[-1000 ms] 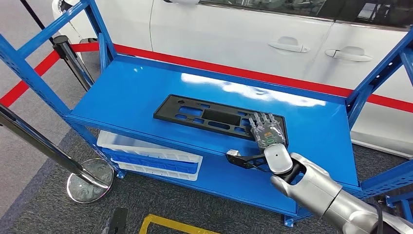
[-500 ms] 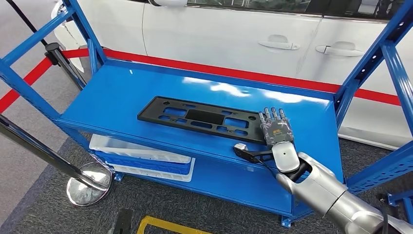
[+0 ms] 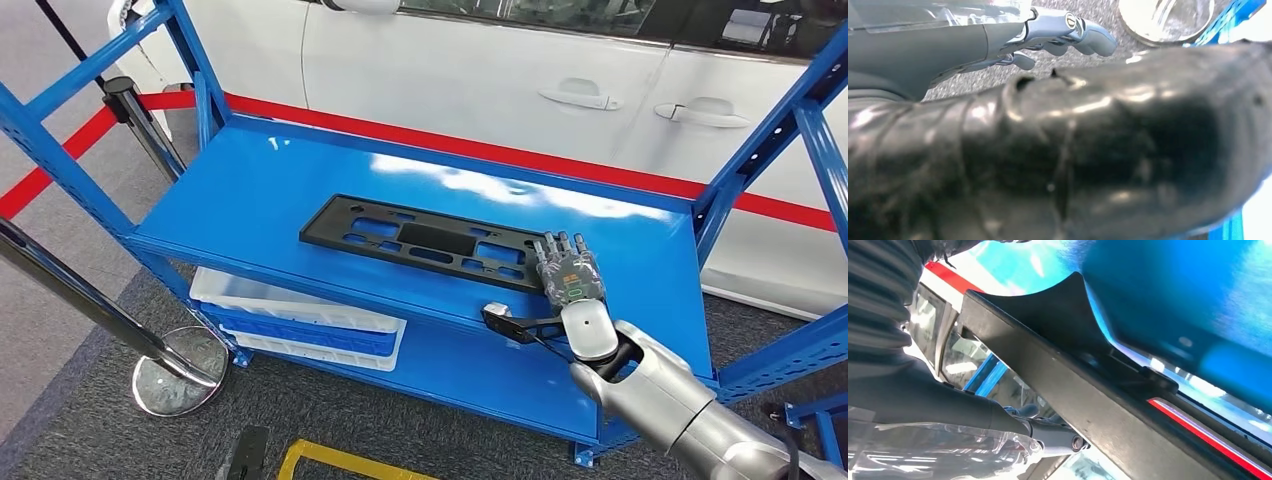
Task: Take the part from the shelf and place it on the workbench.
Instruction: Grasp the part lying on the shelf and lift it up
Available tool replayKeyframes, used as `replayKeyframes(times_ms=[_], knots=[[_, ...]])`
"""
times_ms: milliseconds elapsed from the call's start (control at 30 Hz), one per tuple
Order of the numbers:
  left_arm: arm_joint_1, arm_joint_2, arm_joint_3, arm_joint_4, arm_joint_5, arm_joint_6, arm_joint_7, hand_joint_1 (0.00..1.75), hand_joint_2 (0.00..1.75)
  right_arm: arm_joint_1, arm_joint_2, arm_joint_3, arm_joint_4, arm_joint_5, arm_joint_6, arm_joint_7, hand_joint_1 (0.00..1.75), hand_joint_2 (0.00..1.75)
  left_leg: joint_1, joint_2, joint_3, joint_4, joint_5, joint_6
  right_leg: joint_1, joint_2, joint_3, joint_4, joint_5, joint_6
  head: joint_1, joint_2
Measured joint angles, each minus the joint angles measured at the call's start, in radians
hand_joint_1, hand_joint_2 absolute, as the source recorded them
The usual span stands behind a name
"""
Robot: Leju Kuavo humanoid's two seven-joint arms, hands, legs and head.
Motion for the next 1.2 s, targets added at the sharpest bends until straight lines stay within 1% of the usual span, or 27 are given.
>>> replayKeyframes(times_ms=[33, 67, 100, 133, 167, 200, 300, 333, 400, 467, 500, 533, 567, 633, 667, 700, 733, 767, 833, 867, 900, 967, 1000, 1033, 1067, 1133, 1200], knots=[[0.002, -0.001, 0.0, 0.0, 0.0, 0.0, -0.001, 0.0, 0.0, 0.001, 0.0, 0.0, 0.0, 0.001, 0.001, 0.0, 0.0, 1.75, 0.002, 0.0, 0.0, 0.001, -0.001, -0.002, -0.005, 0.0, 0.001, 0.002, 0.012, 0.004, 0.0, 0.0], [0.002, -0.002, 0.0, 0.0, 0.0, 0.0, -0.002, 0.0, 0.0, 0.002, 0.0, 0.0, -0.001, 0.001, 0.002, 0.0, 0.0, 1.75, 0.005, -0.001, 0.001, 0.004, -0.003, -0.005, -0.01, 0.0, 0.022, -0.037, 0.041, 0.009, 0.0, 0.0], [0.002, -0.003, 0.0, 0.0, 0.0, 0.0, -0.004, 0.0, 0.0, 0.001, 0.0, 0.0, -0.003, 0.001, 0.003, -0.001, 0.0, 1.75, 0.009, -0.002, 0.001, 0.009, -0.007, -0.01, -0.014, -0.001, 0.056, -0.105, 0.076, 0.013, 0.0, 0.0], [0.001, -0.004, 0.0, 0.0, -0.001, -0.001, -0.006, 0.0, 0.0, 0.0, 0.001, 0.0, -0.004, 0.001, 0.002, -0.002, 0.0, 1.75, 0.01, -0.003, 0.0, 0.016, -0.012, -0.017, -0.016, -0.001, 0.09, -0.171, 0.098, 0.016, 0.001, 0.0], [0.0, -0.005, 0.0, 0.0, -0.001, -0.001, -0.007, 0.0, 0.0, -0.001, 0.002, 0.0, -0.007, 0.001, 0.002, -0.003, 0.0, 1.75, 0.01, -0.005, -0.003, 0.023, -0.016, -0.024, -0.016, 0.001, 0.116, -0.221, 0.111, 0.013, 0.001, 0.0], [-0.001, -0.005, 0.0, 0.0, -0.001, -0.001, -0.008, 0.0, 0.0, -0.002, 0.003, 0.0, -0.009, 0.002, 0.001, -0.005, 0.0, 1.75, 0.009, -0.005, -0.005, 0.027, -0.018, -0.031, -0.014, 0.002, 0.129, -0.245, 0.113, 0.007, 0.0, 0.0], [-0.001, -0.006, 0.0, 0.0, -0.001, -0.001, -0.009, 0.0, 0.0, -0.006, 0.005, 0.001, -0.015, 0.001, -0.002, -0.01, 0.0, 1.75, 0.01, -0.006, -0.006, 0.027, -0.019, -0.046, -0.01, 0.005, 0.132, -0.25, 0.11, -0.018, 0.0, 0.0], [-0.001, -0.006, 0.0, 0.0, -0.001, -0.002, -0.01, 0.0, 0.0, -0.008, 0.006, 0.001, -0.017, -0.001, -0.004, -0.013, 0.0, 1.75, 0.011, -0.006, -0.01, 0.036, -0.027, -0.05, -0.01, 0.005, 0.133, -0.252, 0.111, -0.026, -0.001, 0.0], [-0.002, -0.007, 0.0, 0.0, -0.002, -0.002, -0.01, 0.0, 0.0, -0.013, 0.011, 0.004, -0.021, -0.009, -0.01, -0.022, 0.0, 1.75, 0.013, -0.005, -0.046, 0.114, -0.073, -0.058, -0.012, 0.003, 0.135, -0.256, 0.113, -0.038, -0.006, 0.0], [-0.002, -0.007, 0.0, 0.0, -0.003, -0.002, -0.011, 0.0, 0.0, -0.015, 0.017, 0.008, -0.021, -0.021, -0.018, -0.037, 0.0, 1.75, 0.013, -0.005, -0.112, 0.248, -0.129, -0.061, -0.009, 0.002, 0.133, -0.256, 0.112, -0.044, -0.009, 0.0], [0.0, -0.007, 0.0, 0.0, -0.003, -0.001, -0.011, 0.0, 0.0, -0.015, 0.021, 0.011, -0.021, -0.028, -0.022, -0.049, 0.0, 1.75, 0.013, -0.005, -0.136, 0.294, -0.14, -0.061, -0.006, 0.002, 0.133, -0.255, 0.112, -0.045, -0.009, 0.0], [0.001, -0.007, 0.0, 0.0, -0.004, 0.0, -0.01, 0.0, 0.0, -0.016, 0.024, 0.015, -0.022, -0.036, -0.026, -0.062, 0.0, 1.75, 0.012, -0.005, -0.145, 0.308, -0.133, -0.059, -0.004, 0.002, 0.133, -0.255, 0.112, -0.046, -0.009, 0.0], [0.001, -0.007, 0.0, 0.0, -0.004, 0.003, -0.009, 0.0, 0.0, -0.017, 0.028, 0.019, -0.022, -0.043, -0.03, -0.075, 0.0, 1.75, 0.011, -0.006, -0.136, 0.283, -0.108, -0.054, -0.002, 0.003, 0.134, -0.254, 0.111, -0.047, -0.009, 0.0], [0.0, -0.007, 0.0, 0.0, -0.004, 0.013, -0.004, 0.0, 0.0, -0.019, 0.037, 0.026, -0.024, -0.051, -0.036, -0.093, 0.0, 1.75, 0.005, -0.006, -0.077, 0.153, -0.042, -0.037, 0.001, 0.006, 0.137, -0.255, 0.111, -0.047, -0.009, 0.0], [-0.001, -0.006, 0.0, 0.0, -0.004, 0.018, -0.002, 0.0, 0.0, -0.02, 0.042, 0.03, -0.026, -0.053, -0.038, -0.099, 0.0, 1.75, 0.001, -0.005, -0.048, 0.091, -0.02, -0.03, 0.003, 0.006, 0.137, -0.255, 0.111, -0.045, -0.008, 0.0], [-0.002, -0.007, 0.0, 0.0, -0.004, 0.023, 0.0, 0.0, 0.0, -0.02, 0.045, 0.034, -0.028, -0.054, -0.04, -0.102, 0.0, 1.75, -0.004, -0.005, -0.029, 0.049, -0.009, -0.025, 0.003, 0.007, 0.136, -0.255, 0.112, -0.042, -0.009, 0.0], [-0.003, -0.007, 0.0, 0.0, -0.004, 0.027, 0.001, 0.0, 0.0, -0.021, 0.048, 0.037, -0.029, -0.056, -0.042, -0.105, 0.0, 1.75, -0.008, -0.005, -0.022, 0.031, -0.009, -0.023, 0.002, 0.006, 0.134, -0.255, 0.112, -0.038, -0.009, 0.0], [-0.003, -0.007, 0.0, 0.0, -0.005, 0.03, 0.002, 0.0, 0.0, -0.021, 0.051, 0.041, -0.03, -0.057, -0.043, -0.106, 0.0, 1.75, -0.011, -0.005, -0.022, 0.027, -0.007, -0.023, 0.001, 0.006, 0.133, -0.257, 0.113, -0.032, -0.01, 0.0], [-0.001, -0.007, 0.0, 0.0, -0.006, 0.034, 0.002, 0.0, 0.0, -0.022, 0.058, 0.048, -0.033, -0.059, -0.044, -0.107, 0.0, 1.75, -0.005, -0.005, -0.017, 0.016, 0.001, -0.017, 0.0, 0.005, 0.13, -0.251, 0.107, -0.022, -0.01, 0.0], [-0.002, -0.007, 0.0, 0.0, -0.007, 0.035, 0.002, 0.0, 0.0, -0.022, 0.06, 0.053, -0.035, -0.06, -0.044, -0.108, 0.0, 1.75, -0.002, -0.004, -0.014, 0.009, 0.005, -0.012, 0.001, 0.003, 0.121, -0.231, 0.092, -0.017, -0.009, 0.0], [-0.003, -0.007, 0.0, 0.0, -0.007, 0.035, 0.002, 0.0, 0.0, -0.022, 0.062, 0.058, -0.036, -0.06, -0.044, -0.108, 0.0, 1.75, 0.002, -0.004, -0.012, 0.004, 0.009, -0.008, 0.0, 0.002, 0.102, -0.188, 0.067, -0.013, -0.007, 0.0], [-0.003, -0.008, 0.0, 0.0, -0.008, 0.035, 0.003, 0.0, 0.0, -0.021, 0.064, 0.067, -0.037, -0.061, -0.043, -0.109, 0.0, 1.75, 0.002, -0.004, -0.014, 0.003, 0.01, -0.004, -0.003, 0.001, 0.042, -0.062, 0.005, -0.007, -0.005, 0.0], [-0.002, -0.008, 0.001, 0.0, -0.008, 0.035, 0.003, 0.0, 0.0, -0.021, 0.064, 0.07, -0.037, -0.061, -0.043, -0.108, 0.0, 1.75, 0.002, -0.004, -0.015, 0.004, 0.01, -0.003, -0.004, 0.001, 0.015, -0.008, -0.013, -0.004, -0.005, 0.0], [0.0, -0.009, 0.001, 0.0, -0.007, 0.035, 0.003, 0.0, 0.0, -0.021, 0.065, 0.073, -0.038, -0.061, -0.043, -0.108, 0.0, 1.75, 0.002, -0.004, -0.015, 0.005, 0.008, -0.004, -0.006, 0.001, 0.002, 0.015, -0.011, -0.001, -0.005, 0.0], [0.001, -0.009, 0.001, 0.0, -0.007, 0.035, 0.004, 0.0, 0.0, -0.021, 0.066, 0.075, -0.038, -0.061, -0.043, -0.108, 0.0, 1.75, 0.003, -0.005, -0.014, 0.007, 0.007, -0.006, -0.009, 0.001, 0.007, 0.0, 0.009, 0.001, -0.005, 0.0], [0.001, -0.009, 0.001, 0.0, -0.007, 0.035, 0.004, 0.0, 0.0, -0.023, 0.068, 0.08, -0.039, -0.061, -0.043, -0.108, 0.0, 1.75, 0.005, -0.005, -0.013, 0.016, -0.001, -0.014, -0.013, -0.001, 0.064, -0.12, 0.077, 0.003, -0.005, 0.0], [0.0, -0.009, 0.001, 0.0, -0.007, 0.035, 0.004, 0.0, 0.0, -0.028, 0.071, 0.083, -0.042, -0.061, -0.044, -0.108, 0.0, 1.75, 0.004, -0.007, -0.016, 0.029, -0.01, -0.026, -0.012, 0.0, 0.115, -0.224, 0.11, -0.002, -0.006, 0.0]])
